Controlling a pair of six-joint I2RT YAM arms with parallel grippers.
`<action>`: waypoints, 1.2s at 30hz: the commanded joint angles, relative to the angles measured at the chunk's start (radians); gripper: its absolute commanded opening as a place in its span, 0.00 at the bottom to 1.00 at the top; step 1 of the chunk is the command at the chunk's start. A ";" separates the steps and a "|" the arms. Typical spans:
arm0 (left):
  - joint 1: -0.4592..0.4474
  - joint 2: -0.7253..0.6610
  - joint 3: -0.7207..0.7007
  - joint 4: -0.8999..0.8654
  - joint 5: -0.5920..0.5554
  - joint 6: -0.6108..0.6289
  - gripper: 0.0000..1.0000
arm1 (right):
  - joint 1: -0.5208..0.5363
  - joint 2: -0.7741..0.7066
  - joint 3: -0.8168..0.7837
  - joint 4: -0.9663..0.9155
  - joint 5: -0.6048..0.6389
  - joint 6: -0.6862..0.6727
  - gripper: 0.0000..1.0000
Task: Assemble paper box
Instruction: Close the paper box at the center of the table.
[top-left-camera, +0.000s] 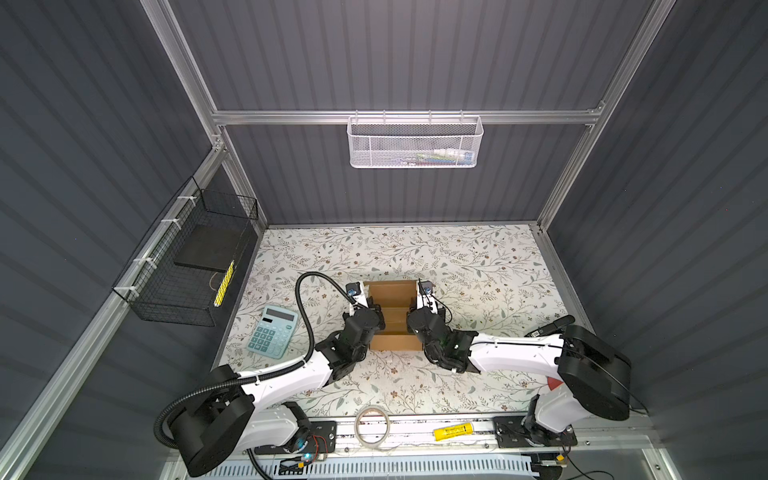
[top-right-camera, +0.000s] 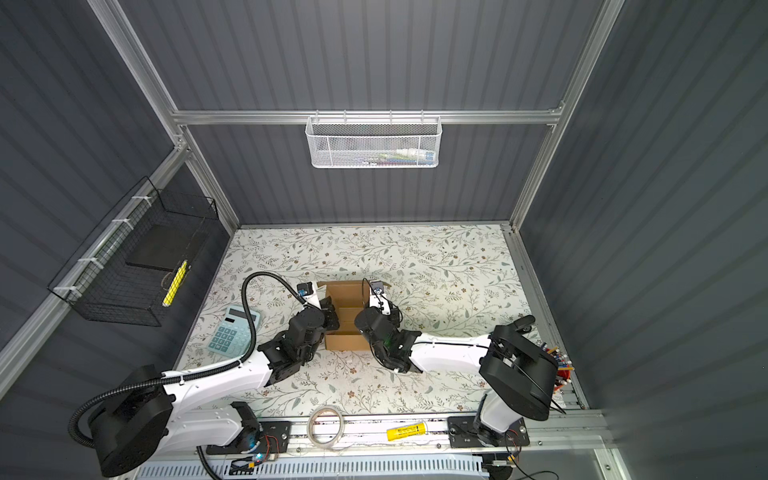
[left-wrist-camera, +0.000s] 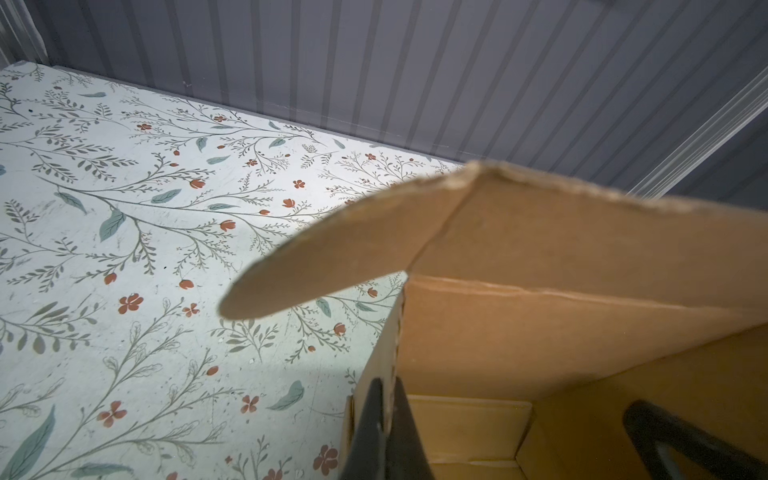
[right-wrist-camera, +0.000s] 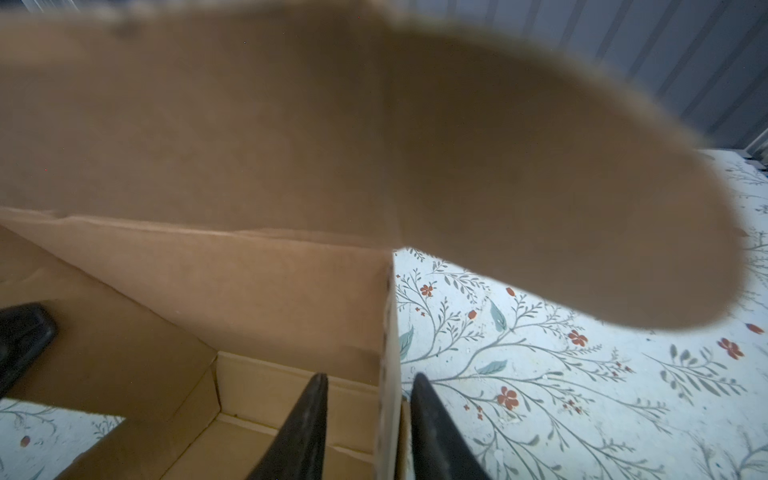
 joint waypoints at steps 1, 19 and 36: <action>-0.009 -0.018 -0.022 -0.012 -0.005 -0.019 0.00 | 0.004 -0.033 -0.022 -0.032 0.019 0.008 0.38; -0.016 -0.009 -0.018 -0.009 -0.012 -0.006 0.00 | -0.001 -0.324 -0.061 -0.176 -0.096 -0.230 0.50; -0.024 -0.015 -0.007 -0.013 -0.024 0.025 0.00 | -0.078 -0.319 0.358 -0.687 -0.530 -0.533 0.54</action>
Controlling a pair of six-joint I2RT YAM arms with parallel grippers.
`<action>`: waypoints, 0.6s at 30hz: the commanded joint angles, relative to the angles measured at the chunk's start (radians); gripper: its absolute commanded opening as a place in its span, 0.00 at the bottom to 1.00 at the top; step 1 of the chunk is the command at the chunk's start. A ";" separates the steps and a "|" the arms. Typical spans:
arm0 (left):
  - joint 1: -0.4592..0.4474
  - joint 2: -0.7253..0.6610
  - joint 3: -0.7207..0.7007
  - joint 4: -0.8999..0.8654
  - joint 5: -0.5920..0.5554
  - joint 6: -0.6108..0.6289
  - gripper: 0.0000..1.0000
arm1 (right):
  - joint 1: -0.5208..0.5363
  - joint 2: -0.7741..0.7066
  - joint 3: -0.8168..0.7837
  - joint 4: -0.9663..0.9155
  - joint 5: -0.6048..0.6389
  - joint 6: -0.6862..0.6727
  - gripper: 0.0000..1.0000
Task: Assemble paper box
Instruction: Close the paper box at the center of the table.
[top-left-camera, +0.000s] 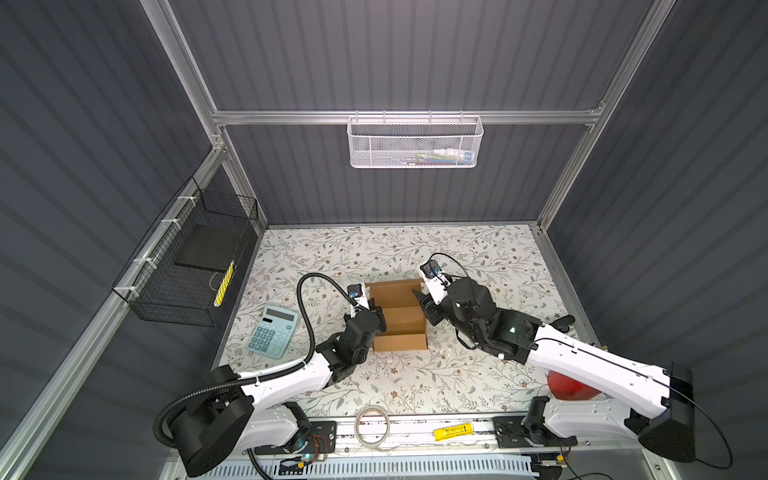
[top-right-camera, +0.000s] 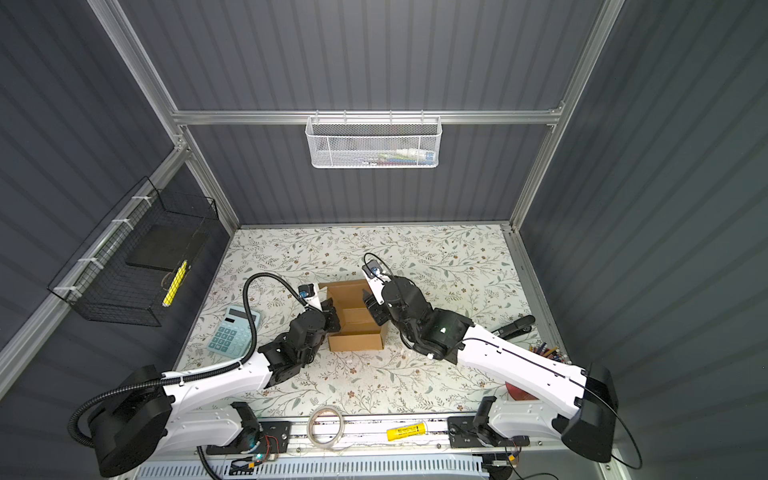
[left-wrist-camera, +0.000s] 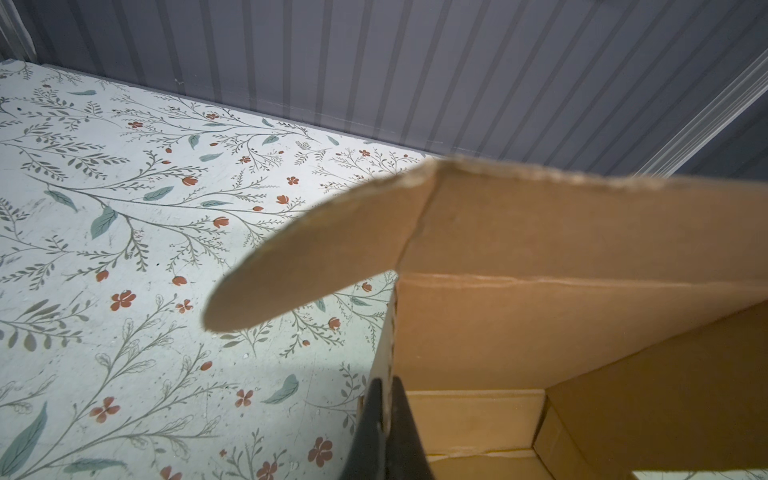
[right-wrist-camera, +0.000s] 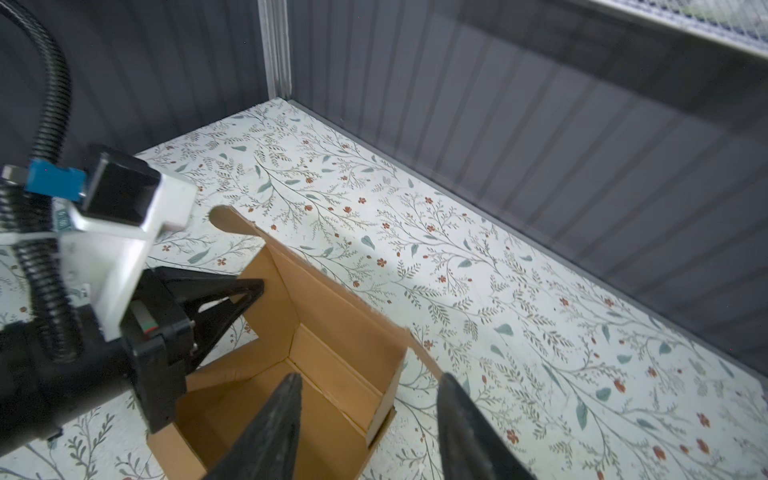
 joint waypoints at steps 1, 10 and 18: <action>-0.006 -0.013 -0.004 -0.012 -0.021 0.022 0.00 | -0.018 0.037 0.076 -0.147 -0.098 -0.101 0.55; -0.006 0.001 -0.005 0.004 -0.018 0.025 0.00 | -0.063 0.153 0.207 -0.233 -0.229 -0.168 0.58; -0.007 0.001 -0.002 0.002 -0.016 0.030 0.00 | -0.064 0.212 0.260 -0.235 -0.200 -0.271 0.63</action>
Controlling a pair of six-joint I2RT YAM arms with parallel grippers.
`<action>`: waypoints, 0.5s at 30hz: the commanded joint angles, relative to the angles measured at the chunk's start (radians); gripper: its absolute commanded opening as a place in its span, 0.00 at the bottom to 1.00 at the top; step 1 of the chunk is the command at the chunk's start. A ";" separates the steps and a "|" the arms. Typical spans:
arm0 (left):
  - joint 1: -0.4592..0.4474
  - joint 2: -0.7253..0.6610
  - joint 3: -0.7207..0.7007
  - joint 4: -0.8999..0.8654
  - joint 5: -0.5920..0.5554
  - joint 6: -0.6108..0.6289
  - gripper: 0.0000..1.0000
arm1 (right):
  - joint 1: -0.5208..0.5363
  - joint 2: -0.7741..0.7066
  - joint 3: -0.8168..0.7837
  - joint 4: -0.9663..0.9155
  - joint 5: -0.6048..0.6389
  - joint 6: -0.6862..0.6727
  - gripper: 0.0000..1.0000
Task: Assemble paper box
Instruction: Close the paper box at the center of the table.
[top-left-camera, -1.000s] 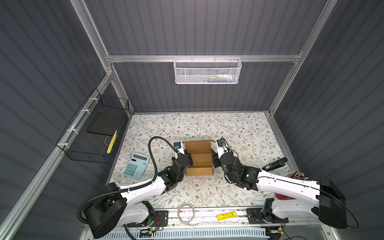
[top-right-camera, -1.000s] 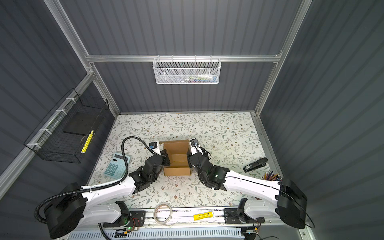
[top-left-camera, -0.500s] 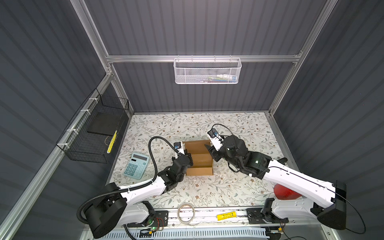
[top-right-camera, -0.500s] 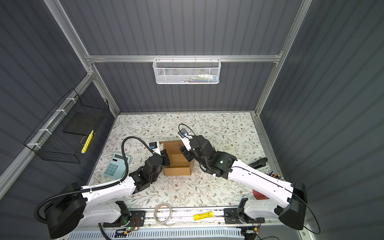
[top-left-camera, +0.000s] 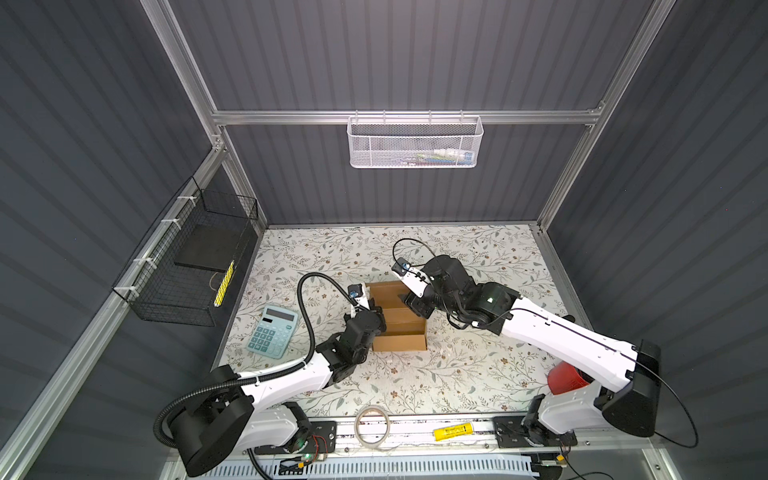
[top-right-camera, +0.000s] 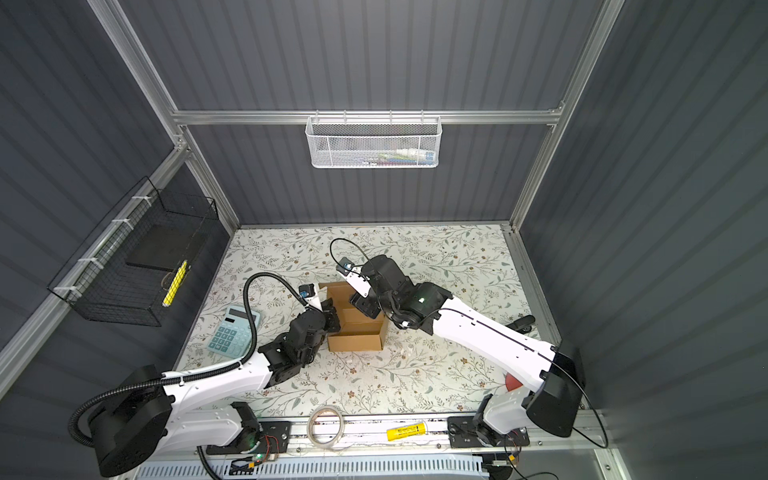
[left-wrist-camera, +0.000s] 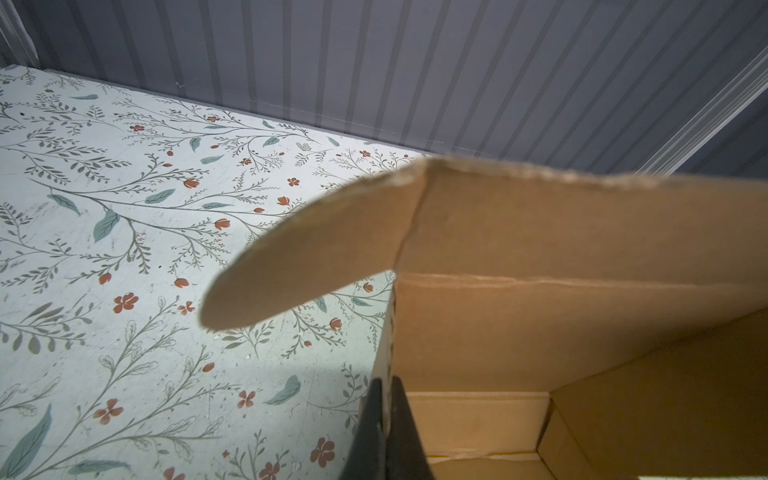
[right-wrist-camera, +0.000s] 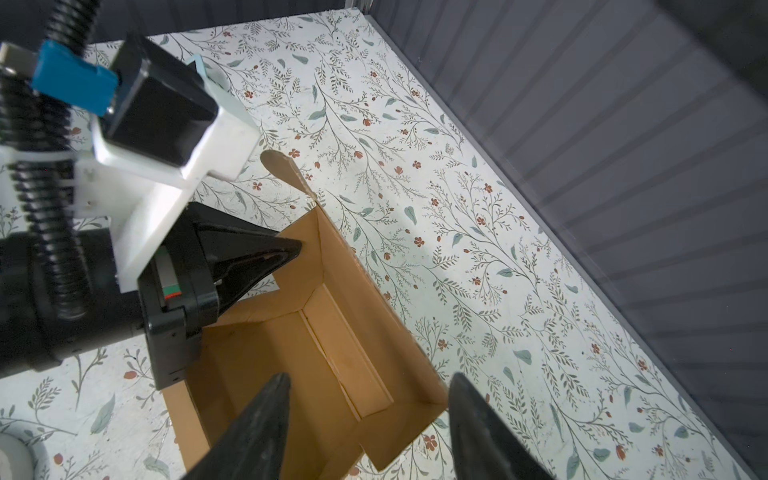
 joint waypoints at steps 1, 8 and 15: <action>-0.006 0.001 -0.003 0.000 -0.013 0.020 0.00 | -0.003 0.001 0.034 0.002 0.002 -0.070 0.63; -0.007 0.002 0.000 -0.001 -0.013 0.022 0.00 | -0.028 0.010 0.060 0.023 -0.011 -0.055 0.62; -0.009 -0.006 -0.003 -0.008 -0.017 0.025 0.00 | -0.038 0.081 0.149 -0.082 -0.071 -0.110 0.62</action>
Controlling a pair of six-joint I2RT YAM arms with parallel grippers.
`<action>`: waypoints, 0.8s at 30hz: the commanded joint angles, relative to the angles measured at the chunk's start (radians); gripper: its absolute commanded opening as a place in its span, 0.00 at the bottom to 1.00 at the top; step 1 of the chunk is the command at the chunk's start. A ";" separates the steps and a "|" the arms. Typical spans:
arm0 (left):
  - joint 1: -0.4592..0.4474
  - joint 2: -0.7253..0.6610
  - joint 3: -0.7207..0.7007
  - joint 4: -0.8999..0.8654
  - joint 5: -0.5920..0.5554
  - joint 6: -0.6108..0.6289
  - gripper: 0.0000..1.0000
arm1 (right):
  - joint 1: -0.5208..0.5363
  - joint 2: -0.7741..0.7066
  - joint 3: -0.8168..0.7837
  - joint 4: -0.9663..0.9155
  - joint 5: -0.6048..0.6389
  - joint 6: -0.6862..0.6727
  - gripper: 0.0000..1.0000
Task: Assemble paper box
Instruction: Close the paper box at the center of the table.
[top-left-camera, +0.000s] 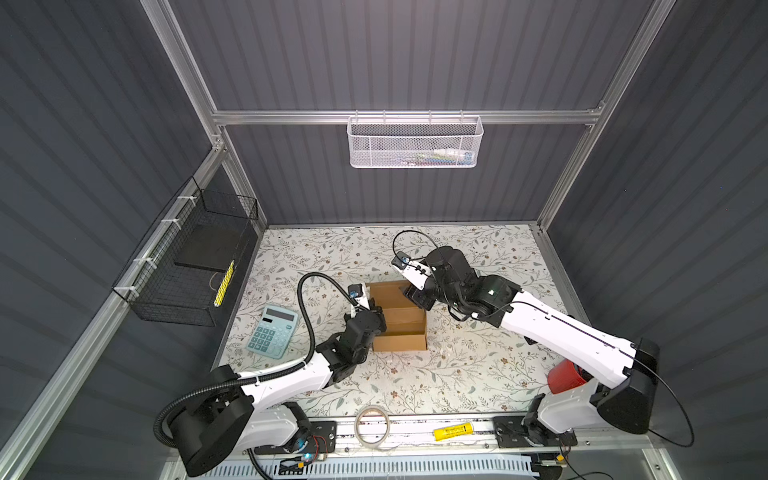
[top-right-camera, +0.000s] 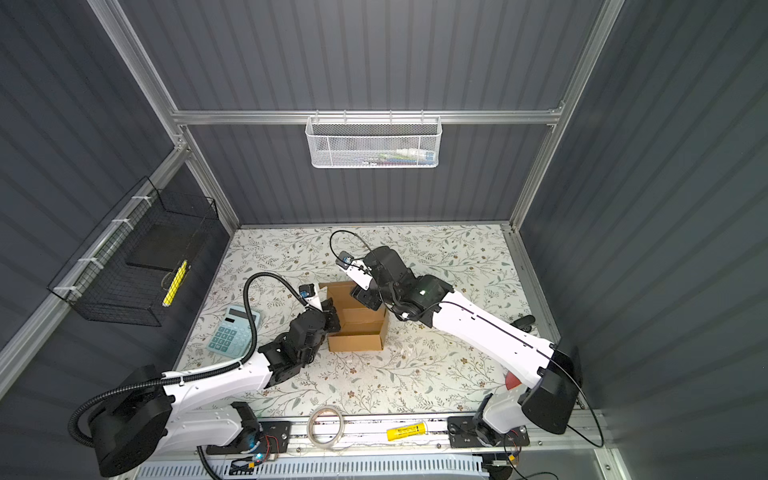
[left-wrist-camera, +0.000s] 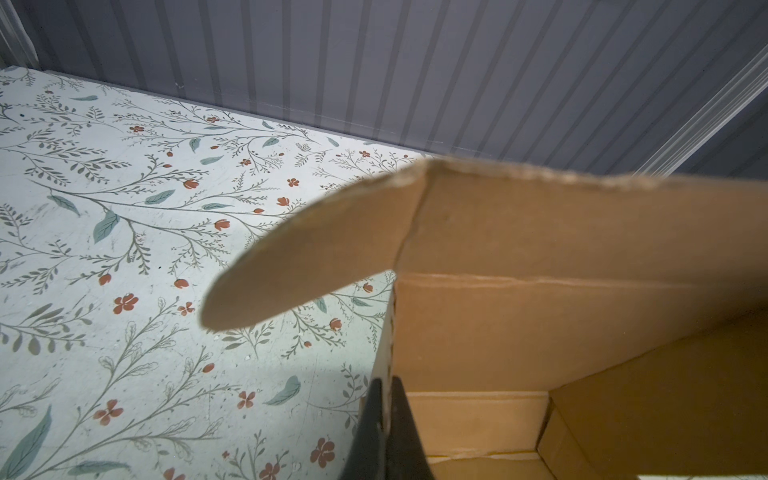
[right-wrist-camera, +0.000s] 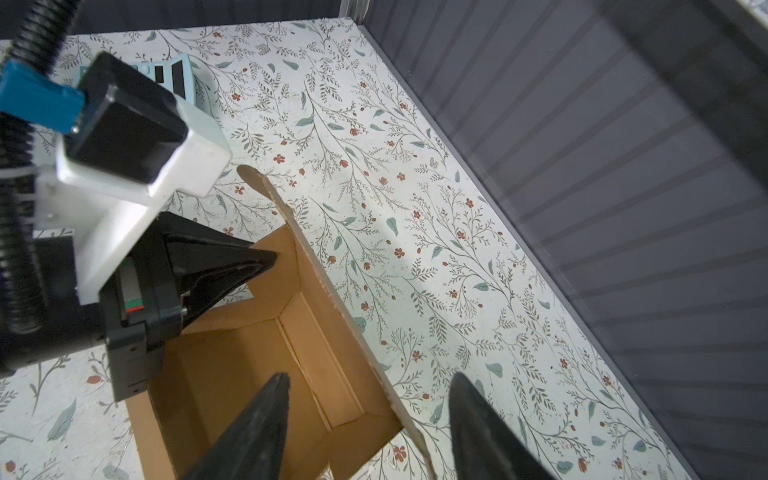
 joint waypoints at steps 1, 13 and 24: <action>-0.008 -0.008 -0.004 -0.009 -0.017 0.022 0.00 | -0.004 0.056 0.076 -0.072 -0.042 -0.045 0.62; -0.007 -0.023 -0.006 -0.022 -0.024 0.027 0.00 | -0.005 0.198 0.227 -0.210 -0.072 -0.126 0.61; -0.008 -0.033 -0.005 -0.034 -0.026 0.037 0.00 | -0.005 0.280 0.280 -0.255 -0.087 -0.165 0.59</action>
